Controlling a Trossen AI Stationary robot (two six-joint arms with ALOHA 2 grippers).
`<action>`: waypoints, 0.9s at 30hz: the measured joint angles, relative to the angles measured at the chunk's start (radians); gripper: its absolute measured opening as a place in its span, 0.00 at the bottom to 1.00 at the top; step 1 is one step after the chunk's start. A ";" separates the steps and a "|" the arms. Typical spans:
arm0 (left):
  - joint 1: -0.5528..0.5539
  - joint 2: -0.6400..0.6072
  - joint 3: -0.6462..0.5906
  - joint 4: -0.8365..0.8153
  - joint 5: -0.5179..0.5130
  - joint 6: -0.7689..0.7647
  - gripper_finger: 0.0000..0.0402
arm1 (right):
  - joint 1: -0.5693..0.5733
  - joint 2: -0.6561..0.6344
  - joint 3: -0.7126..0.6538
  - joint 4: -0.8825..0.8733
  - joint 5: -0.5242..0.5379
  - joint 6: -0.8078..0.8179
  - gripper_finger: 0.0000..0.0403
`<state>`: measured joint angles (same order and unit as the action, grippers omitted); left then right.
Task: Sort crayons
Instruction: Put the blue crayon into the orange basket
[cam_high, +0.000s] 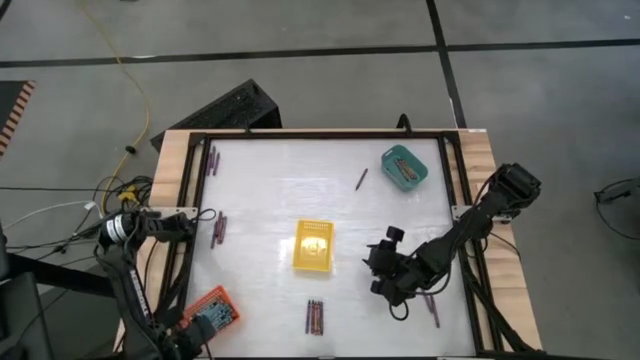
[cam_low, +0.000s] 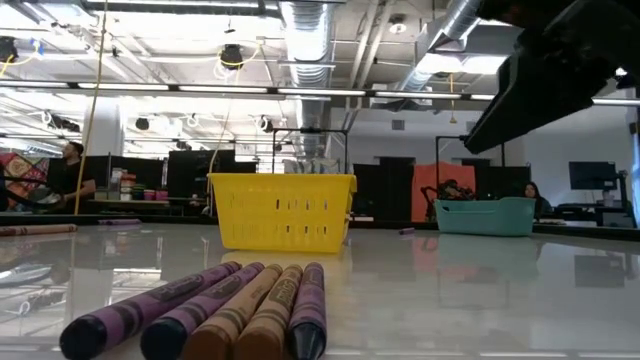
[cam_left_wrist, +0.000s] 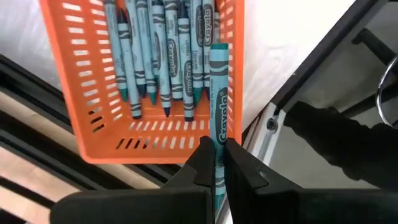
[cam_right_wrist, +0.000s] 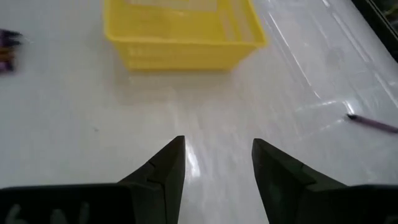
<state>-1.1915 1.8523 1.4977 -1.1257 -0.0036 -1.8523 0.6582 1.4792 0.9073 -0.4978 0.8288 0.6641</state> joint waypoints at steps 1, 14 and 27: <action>0.000 0.000 -0.007 0.004 0.000 0.001 0.00 | 0.000 0.000 0.000 0.019 -0.003 -0.024 0.45; 0.002 -0.001 -0.055 -0.080 -0.058 0.007 0.04 | 0.000 0.000 0.000 0.156 -0.063 -0.203 0.45; 0.026 -0.002 -0.095 -0.088 -0.098 0.065 0.05 | 0.000 0.000 0.000 0.155 -0.151 -0.196 0.45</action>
<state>-1.1652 1.8507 1.4029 -1.2133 -0.1018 -1.7873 0.6582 1.4792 0.9073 -0.3431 0.6773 0.4685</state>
